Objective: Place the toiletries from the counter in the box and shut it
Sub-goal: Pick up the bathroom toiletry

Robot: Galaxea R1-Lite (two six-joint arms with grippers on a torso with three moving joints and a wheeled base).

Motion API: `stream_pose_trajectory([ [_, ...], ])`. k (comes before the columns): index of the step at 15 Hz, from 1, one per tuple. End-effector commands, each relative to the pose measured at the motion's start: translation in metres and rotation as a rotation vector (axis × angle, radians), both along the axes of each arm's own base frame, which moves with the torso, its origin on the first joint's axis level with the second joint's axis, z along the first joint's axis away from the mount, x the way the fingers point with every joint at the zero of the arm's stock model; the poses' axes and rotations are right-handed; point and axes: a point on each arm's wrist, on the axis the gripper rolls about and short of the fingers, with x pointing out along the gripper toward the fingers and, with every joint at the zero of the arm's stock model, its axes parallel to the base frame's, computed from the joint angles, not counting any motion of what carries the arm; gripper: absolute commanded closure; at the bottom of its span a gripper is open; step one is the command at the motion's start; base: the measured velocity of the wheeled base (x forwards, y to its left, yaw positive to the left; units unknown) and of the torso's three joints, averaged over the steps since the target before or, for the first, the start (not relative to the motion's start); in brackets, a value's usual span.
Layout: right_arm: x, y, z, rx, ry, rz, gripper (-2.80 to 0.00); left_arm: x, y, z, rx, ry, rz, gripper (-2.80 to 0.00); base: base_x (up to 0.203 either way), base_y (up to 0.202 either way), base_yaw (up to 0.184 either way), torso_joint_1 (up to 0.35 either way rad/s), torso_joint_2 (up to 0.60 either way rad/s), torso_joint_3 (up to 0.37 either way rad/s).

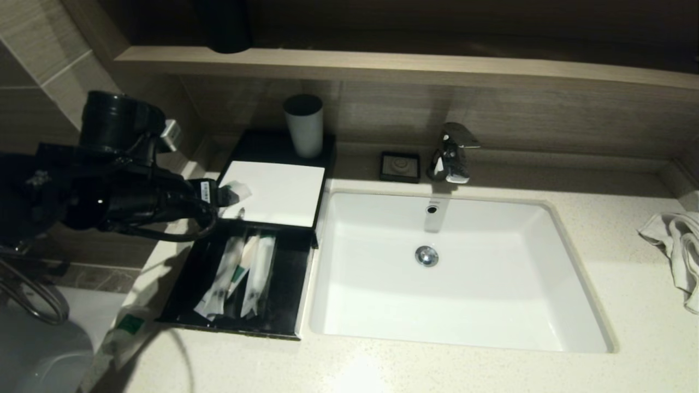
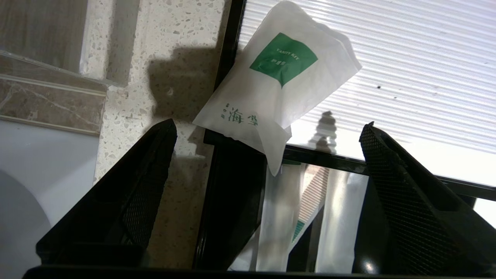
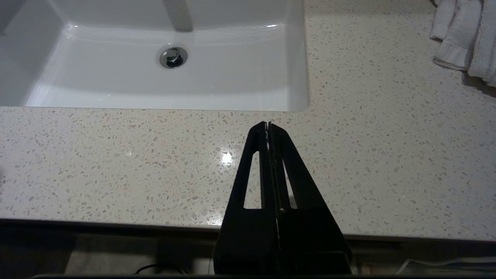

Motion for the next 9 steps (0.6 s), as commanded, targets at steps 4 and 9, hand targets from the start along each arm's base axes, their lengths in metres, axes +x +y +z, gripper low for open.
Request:
stream_pose_trajectory([
  [4,0.0001,0.0,0.0,0.0,0.002,0.0,0.0,0.0074,-0.001,-0.0069,0.012,0.022,0.0,-2.8,0.0,0.0,0.0,0.0,0.0,0.0],
  [9,0.0001,0.0,0.0,0.0,0.002,-0.001,0.0,0.0133,-0.0024,-0.008,0.019,0.025,-0.003,-2.8,0.0,0.0,0.0,0.0,0.0,0.0],
])
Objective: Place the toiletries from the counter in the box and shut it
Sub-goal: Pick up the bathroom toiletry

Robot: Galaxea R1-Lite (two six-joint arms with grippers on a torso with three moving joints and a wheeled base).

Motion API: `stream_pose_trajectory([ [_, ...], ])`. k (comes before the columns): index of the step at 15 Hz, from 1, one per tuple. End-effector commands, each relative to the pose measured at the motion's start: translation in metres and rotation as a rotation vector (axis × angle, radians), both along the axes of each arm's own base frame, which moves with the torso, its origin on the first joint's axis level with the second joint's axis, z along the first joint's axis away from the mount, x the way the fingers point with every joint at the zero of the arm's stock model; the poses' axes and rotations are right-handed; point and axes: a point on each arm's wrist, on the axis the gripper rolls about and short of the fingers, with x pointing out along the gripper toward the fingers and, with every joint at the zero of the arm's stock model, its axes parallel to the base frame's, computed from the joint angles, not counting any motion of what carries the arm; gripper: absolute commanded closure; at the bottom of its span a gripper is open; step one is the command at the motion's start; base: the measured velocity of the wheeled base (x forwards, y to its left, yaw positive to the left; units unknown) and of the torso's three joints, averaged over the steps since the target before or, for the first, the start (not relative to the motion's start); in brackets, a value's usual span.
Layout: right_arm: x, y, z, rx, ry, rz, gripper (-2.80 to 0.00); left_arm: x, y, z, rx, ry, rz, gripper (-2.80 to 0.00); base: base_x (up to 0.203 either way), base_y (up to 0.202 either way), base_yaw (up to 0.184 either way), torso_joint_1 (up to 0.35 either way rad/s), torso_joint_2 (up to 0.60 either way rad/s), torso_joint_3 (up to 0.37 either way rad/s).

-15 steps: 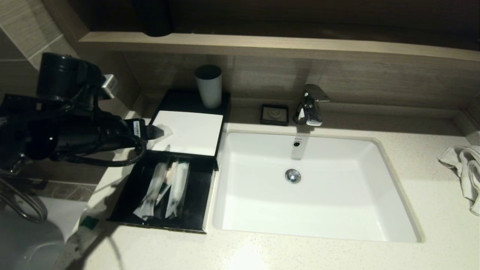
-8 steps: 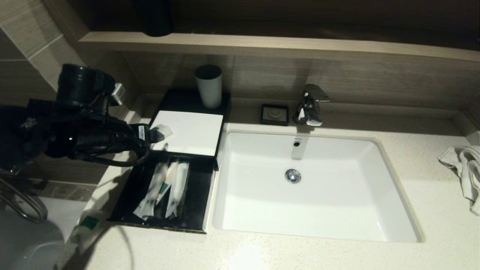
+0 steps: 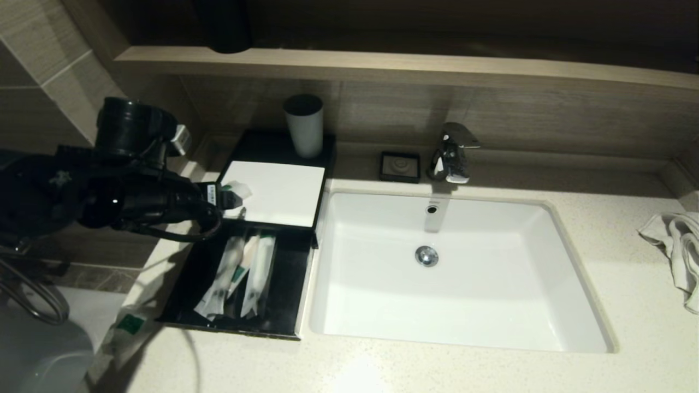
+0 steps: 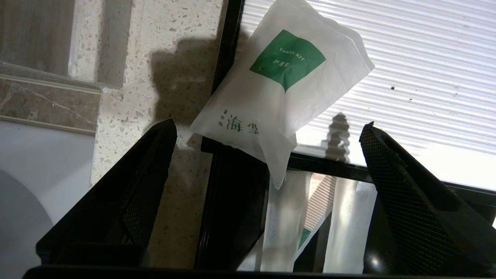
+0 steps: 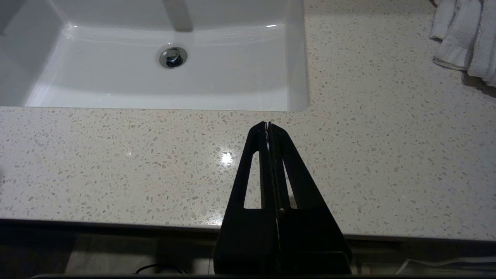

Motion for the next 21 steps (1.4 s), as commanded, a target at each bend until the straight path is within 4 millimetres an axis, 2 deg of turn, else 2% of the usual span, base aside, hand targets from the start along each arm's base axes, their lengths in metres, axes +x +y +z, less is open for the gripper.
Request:
stream_pose_trajectory([
  [1,0.0001,0.0,0.0001,0.0,0.001,-0.001,0.0,0.0032,-0.0007,-0.002,0.003,0.006,0.001,-2.8,0.0,0.0,0.0,0.0,0.0,0.0],
  [21,0.0001,0.0,0.0001,0.0,0.001,0.0,0.0,0.011,0.0035,-0.0057,0.014,0.015,0.02,-2.8,0.0,0.0,0.0,0.0,0.0,0.0],
])
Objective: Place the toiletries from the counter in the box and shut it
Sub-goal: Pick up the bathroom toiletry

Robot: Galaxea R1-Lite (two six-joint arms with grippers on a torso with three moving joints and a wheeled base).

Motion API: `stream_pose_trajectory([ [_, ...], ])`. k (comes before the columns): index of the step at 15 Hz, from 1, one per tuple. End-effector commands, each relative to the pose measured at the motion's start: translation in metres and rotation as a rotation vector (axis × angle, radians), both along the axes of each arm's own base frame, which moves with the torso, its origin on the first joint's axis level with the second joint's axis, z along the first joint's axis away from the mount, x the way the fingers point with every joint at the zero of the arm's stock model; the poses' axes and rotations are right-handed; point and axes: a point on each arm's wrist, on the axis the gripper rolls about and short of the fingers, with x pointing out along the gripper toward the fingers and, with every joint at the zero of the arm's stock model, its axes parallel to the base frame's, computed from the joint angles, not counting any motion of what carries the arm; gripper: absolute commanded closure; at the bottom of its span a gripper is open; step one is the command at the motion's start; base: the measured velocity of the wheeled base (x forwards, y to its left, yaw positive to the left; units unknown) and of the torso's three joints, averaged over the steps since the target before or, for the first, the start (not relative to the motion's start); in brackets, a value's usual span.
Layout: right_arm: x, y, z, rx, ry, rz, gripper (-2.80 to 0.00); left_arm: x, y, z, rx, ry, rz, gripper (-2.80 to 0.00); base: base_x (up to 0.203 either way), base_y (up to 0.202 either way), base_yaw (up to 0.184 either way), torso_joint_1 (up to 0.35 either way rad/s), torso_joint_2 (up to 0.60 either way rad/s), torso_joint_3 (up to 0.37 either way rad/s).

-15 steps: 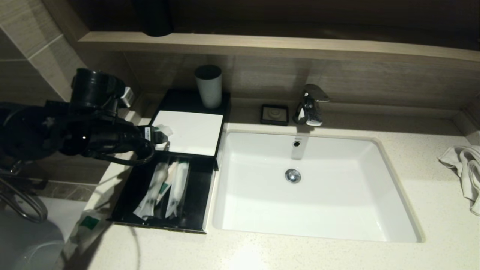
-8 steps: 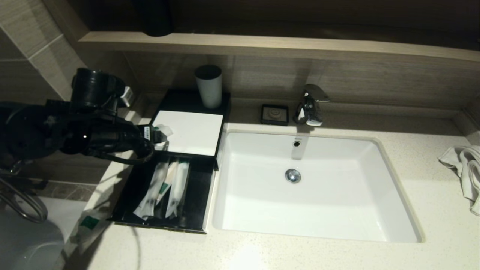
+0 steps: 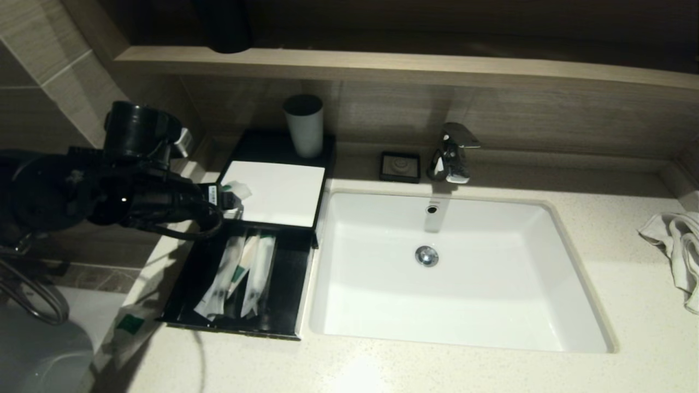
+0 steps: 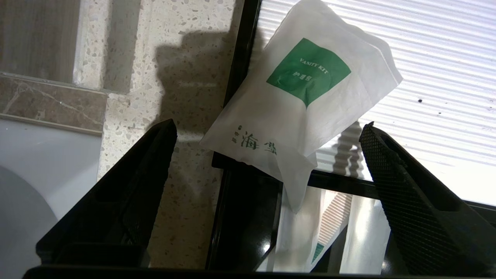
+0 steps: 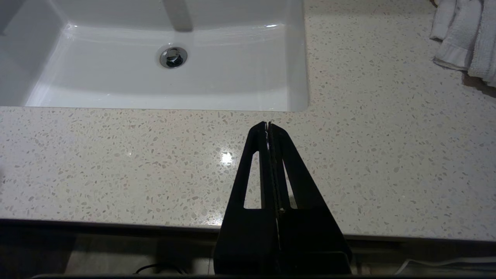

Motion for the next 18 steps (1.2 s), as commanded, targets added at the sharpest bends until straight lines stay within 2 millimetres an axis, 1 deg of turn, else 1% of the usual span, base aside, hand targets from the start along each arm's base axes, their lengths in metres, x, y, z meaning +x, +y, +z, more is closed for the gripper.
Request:
stream_pose_trajectory([
  [1,0.0001,0.0,0.0001,0.001,0.001,0.0,0.0,0.0003,-0.0001,-0.0001,-0.001,0.0,0.002,-2.8,0.0,0.0,0.0,0.0,0.0,0.0],
  [7,0.0001,0.0,0.0001,0.001,0.001,0.0,0.0,0.0014,-0.0004,-0.0014,0.0,0.003,0.002,-2.8,0.0,0.0,0.0,0.0,0.0,0.0],
  [8,0.0001,0.0,0.0001,0.001,0.001,0.0,0.0,0.0014,0.0001,-0.0019,0.001,0.006,0.003,0.0,0.0,0.0,0.0,0.0,0.0,0.0],
  [14,0.0001,0.0,0.0001,0.001,0.001,0.0,0.0,0.0008,0.0002,-0.0025,0.0,0.008,0.004,0.0,0.0,0.0,0.0,0.0,0.0,0.0],
  [18,0.0001,0.0,0.0001,0.001,0.001,0.0,0.0,-0.0006,0.0006,0.0017,-0.005,-0.013,0.004,0.0,0.0,0.0,0.0,0.0,0.0,0.0],
])
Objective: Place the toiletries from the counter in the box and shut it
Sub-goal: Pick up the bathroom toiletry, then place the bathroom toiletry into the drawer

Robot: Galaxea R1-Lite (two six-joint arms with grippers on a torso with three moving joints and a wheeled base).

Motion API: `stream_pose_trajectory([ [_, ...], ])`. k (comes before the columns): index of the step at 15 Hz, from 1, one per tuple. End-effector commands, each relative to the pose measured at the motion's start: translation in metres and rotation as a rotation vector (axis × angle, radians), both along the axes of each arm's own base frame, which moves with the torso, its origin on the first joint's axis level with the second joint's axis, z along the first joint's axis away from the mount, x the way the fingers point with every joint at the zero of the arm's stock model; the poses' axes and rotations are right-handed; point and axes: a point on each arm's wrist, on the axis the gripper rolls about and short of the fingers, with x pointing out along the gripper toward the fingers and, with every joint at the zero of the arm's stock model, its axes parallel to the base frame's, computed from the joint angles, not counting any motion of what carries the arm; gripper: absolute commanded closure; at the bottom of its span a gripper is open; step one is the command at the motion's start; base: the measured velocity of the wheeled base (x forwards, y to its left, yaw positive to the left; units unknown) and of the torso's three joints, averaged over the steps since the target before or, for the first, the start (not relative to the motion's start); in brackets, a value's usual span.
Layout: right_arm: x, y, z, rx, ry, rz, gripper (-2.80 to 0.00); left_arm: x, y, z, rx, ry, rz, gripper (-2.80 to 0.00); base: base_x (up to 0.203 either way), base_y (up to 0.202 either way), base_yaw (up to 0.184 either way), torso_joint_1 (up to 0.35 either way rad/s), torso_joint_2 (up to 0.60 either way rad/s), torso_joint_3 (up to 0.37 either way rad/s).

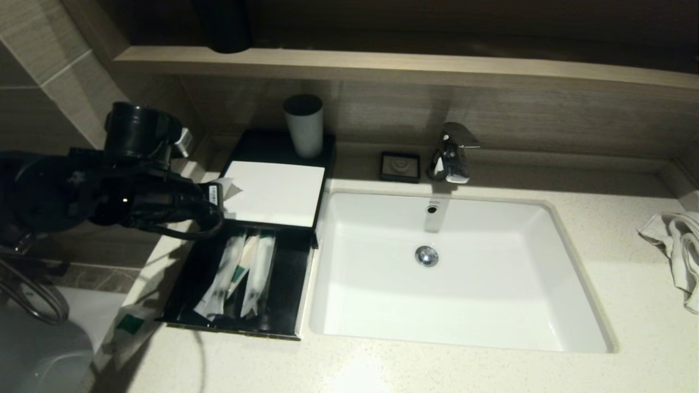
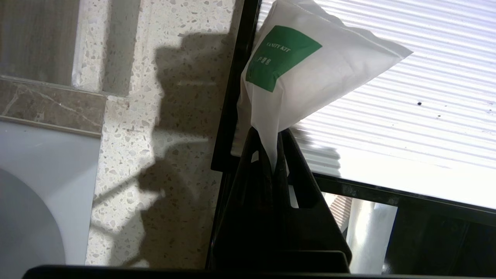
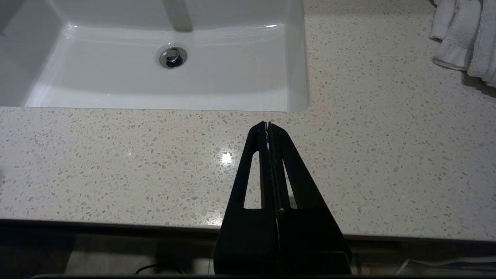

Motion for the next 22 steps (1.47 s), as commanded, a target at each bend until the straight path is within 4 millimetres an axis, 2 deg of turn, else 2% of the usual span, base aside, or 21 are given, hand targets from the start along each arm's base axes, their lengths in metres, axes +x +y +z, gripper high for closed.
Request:
stream_pose_trajectory([
  [1,0.0,0.0,0.0,0.0,0.001,0.0,0.0,-0.003,0.001,0.004,-0.004,-0.012,0.002,0.0,0.0,0.0,0.0,0.0,0.0,0.0],
  [4,0.0,0.0,0.0,0.0,0.002,0.0,0.0,-0.011,0.003,0.017,-0.015,-0.052,0.003,0.0,0.0,0.0,0.0,0.0,0.0,0.0],
  [8,0.0,0.0,0.0,0.0,0.001,0.0,0.0,-0.04,0.007,0.038,-0.034,-0.113,-0.006,0.0,0.0,0.0,0.0,0.0,0.0,0.0],
  [11,0.0,0.0,0.0,0.0,0.001,0.0,0.0,-0.07,-0.01,0.04,-0.052,-0.079,-0.096,0.0,0.0,0.0,0.0,0.0,0.0,0.0],
  [14,0.0,0.0,0.0,0.0,0.001,0.0,0.0,-0.094,-0.03,0.033,-0.059,-0.022,-0.198,0.0,0.0,0.0,0.0,0.0,0.0,0.0],
  [16,0.0,0.0,0.0,0.0,0.001,-0.002,0.0,-0.108,-0.039,0.019,-0.046,0.039,-0.246,0.0,0.0,0.0,0.0,0.0,0.0,0.0],
  [22,0.0,0.0,0.0,0.0,0.003,0.0,0.0,-0.115,-0.043,-0.02,0.004,0.178,-0.265,0.0,0.0,0.0,0.0,0.0,0.0,0.0],
])
